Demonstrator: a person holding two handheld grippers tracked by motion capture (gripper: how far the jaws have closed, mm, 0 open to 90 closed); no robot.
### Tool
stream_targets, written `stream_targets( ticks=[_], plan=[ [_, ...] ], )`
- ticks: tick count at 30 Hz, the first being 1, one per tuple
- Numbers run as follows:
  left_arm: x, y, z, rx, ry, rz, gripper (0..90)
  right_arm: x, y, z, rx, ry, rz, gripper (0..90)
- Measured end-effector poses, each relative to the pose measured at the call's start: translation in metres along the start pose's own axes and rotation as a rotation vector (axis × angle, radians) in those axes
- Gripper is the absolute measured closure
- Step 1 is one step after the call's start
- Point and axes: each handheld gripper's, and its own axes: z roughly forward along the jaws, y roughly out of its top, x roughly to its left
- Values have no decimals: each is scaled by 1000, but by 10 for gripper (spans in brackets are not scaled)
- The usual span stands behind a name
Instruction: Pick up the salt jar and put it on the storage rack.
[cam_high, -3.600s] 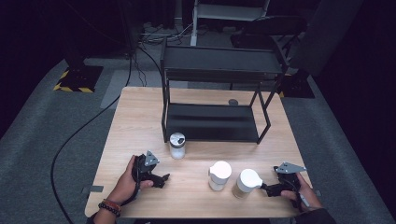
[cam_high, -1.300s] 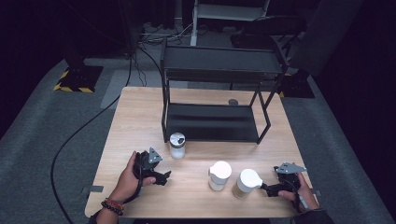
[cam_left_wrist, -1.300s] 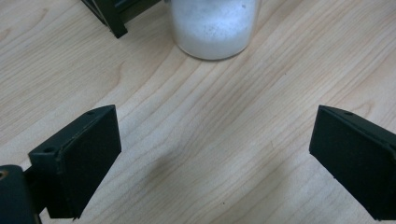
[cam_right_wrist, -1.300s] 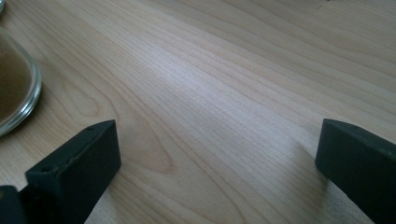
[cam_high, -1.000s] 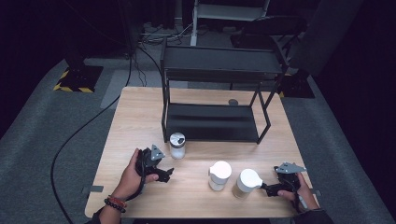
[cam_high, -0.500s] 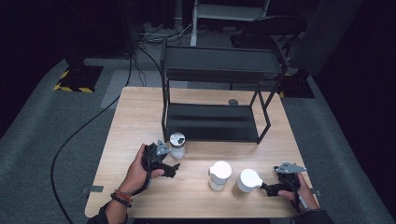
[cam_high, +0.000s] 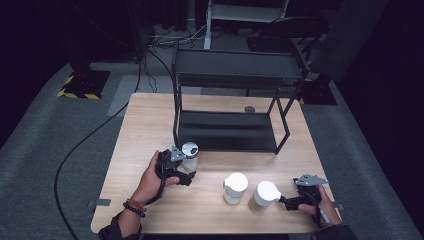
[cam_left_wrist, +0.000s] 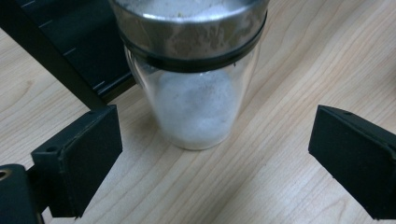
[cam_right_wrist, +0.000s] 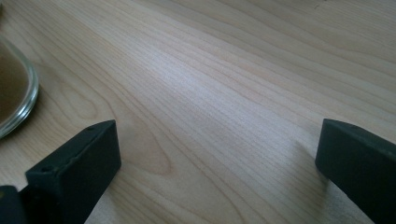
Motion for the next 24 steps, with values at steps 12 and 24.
stream_targets(
  ticks=[12, 24],
  plan=[
    [2, 9, 9, -14, -8, -13, 29, 0, 0, 0, 0, 0, 0, 0],
    [5, 16, 21, -8, -9, -32, 35, 0, 0, 0, 0, -1, 0, 0]
  ],
)
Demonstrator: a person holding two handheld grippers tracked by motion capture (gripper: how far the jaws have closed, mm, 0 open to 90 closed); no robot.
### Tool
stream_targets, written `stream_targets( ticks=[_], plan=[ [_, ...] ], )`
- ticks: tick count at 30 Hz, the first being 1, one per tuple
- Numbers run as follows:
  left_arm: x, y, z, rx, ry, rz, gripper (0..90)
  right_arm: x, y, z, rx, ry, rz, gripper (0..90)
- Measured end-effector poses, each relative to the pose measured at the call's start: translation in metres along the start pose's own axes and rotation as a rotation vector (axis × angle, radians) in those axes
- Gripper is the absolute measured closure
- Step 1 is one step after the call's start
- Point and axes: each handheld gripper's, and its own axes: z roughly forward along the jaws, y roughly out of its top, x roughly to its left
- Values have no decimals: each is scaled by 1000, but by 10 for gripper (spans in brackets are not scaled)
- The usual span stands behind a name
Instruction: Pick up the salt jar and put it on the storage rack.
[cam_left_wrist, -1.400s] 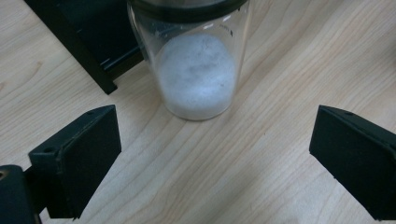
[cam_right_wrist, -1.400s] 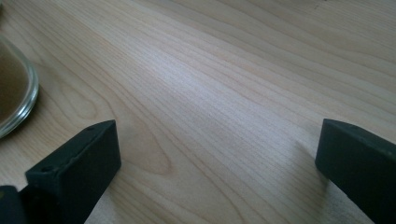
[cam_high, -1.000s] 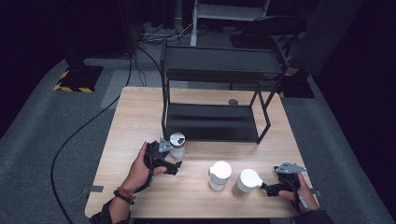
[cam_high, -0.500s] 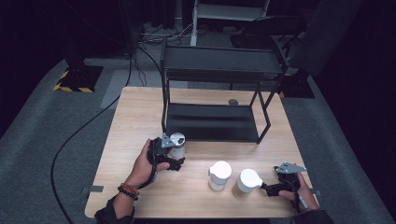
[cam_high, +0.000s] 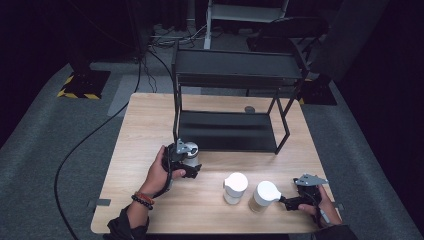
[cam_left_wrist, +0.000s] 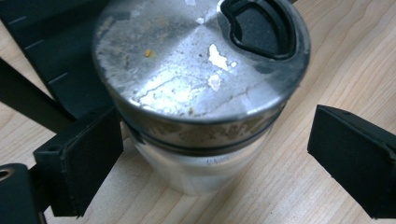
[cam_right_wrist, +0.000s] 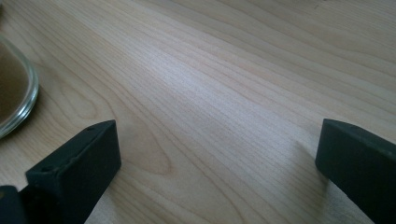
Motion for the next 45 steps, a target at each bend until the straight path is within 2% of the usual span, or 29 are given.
stream_targets(
  ticks=[10, 14, 21, 25, 30, 39, 45],
  plan=[
    [4, 2, 5, -8, -9, -33, 61, 0, 0, 0, 0, 0, 0, 0],
    [4, 2, 10, -12, -7, -55, 99, 0, 0, 0, 0, 0, 0, 0],
    [5, 4, 18, 2, -9, -57, 159, 0, 0, 0, 0, 0, 0, 0],
    [7, 3, 20, -7, -5, -74, 232, 0, 0, 0, 0, 0, 0, 0],
    [7, 2, 23, 0, 9, -84, 239, 0, 0, 0, 0, 0, 0, 0],
    [7, 4, 26, -3, 4, -82, 272, 0, 0, 0, 0, 0, 0, 0],
    [4, 5, 26, -5, 19, -67, 292, 0, 0, 0, 0, 0, 0, 0]
  ],
)
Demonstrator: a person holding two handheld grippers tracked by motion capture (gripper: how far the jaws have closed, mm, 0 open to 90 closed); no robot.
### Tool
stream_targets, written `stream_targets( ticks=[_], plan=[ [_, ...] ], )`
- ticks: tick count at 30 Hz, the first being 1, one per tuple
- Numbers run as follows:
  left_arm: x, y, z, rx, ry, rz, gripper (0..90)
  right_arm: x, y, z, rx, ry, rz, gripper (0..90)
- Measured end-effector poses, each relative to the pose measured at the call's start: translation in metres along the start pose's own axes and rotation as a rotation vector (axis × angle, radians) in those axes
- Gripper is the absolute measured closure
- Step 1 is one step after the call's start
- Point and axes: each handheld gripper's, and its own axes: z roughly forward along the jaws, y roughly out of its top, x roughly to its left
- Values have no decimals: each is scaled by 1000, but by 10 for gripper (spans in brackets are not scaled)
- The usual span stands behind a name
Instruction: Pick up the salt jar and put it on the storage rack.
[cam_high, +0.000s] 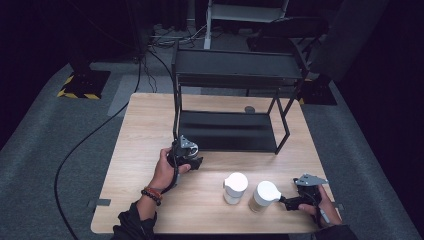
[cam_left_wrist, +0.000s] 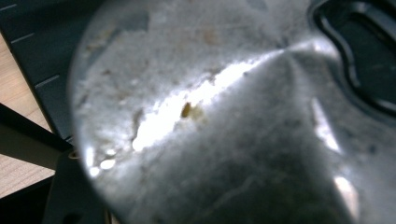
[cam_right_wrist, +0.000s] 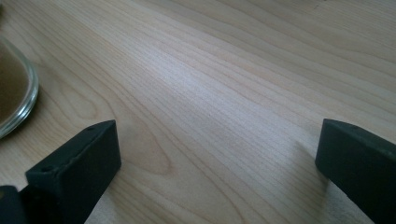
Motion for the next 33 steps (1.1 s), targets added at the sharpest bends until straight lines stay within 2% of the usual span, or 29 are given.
stream_targets(
  ticks=[7, 16, 27, 33],
  plan=[
    [-3, 2, -1, 5, 11, 6, 297, 0, 0, 0, 0, 0, 0, 0],
    [-6, 4, -5, 4, 25, -10, 301, 0, 0, 0, 0, 0, 0, 0],
    [-16, 16, -12, 3, 42, -2, 301, 0, 0, 0, 0, 0, 0, 0],
    [-18, 23, -12, 8, 53, -16, 301, 0, 0, 0, 0, 0, 0, 0]
  ],
)
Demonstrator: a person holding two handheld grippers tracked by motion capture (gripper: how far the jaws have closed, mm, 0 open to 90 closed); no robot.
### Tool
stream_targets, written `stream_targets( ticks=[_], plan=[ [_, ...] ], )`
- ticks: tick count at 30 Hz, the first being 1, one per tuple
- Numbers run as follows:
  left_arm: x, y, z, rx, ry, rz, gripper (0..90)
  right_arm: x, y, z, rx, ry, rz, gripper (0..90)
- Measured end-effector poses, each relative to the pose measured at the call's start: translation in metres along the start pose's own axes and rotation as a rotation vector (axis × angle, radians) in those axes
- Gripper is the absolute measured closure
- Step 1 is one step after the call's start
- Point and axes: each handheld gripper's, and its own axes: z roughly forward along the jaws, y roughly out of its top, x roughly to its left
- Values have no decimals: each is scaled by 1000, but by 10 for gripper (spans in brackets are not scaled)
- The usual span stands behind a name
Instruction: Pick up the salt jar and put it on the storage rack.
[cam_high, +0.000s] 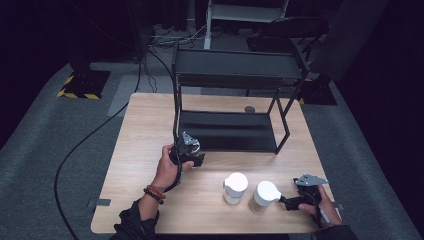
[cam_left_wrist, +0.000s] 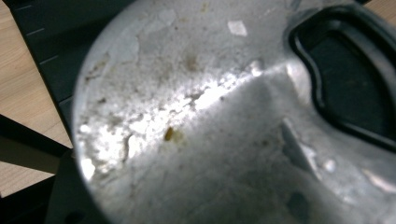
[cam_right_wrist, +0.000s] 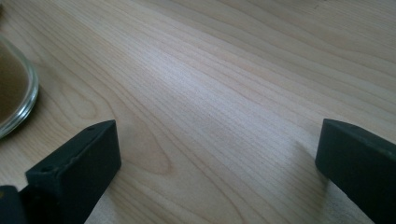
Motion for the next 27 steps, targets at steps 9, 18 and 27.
stream_targets(
  ticks=[9, 18, 27],
  plan=[
    [-5, 11, 2, 9, 15, 5, 301, 0, 0, 0, 0, 0, 0, 0],
    [-7, 27, 1, -9, 20, 1, 301, 0, 0, 0, 0, 0, 0, 0],
    [-12, 45, 3, -9, 24, 18, 301, 0, 0, 0, 0, 0, 0, 0]
  ],
)
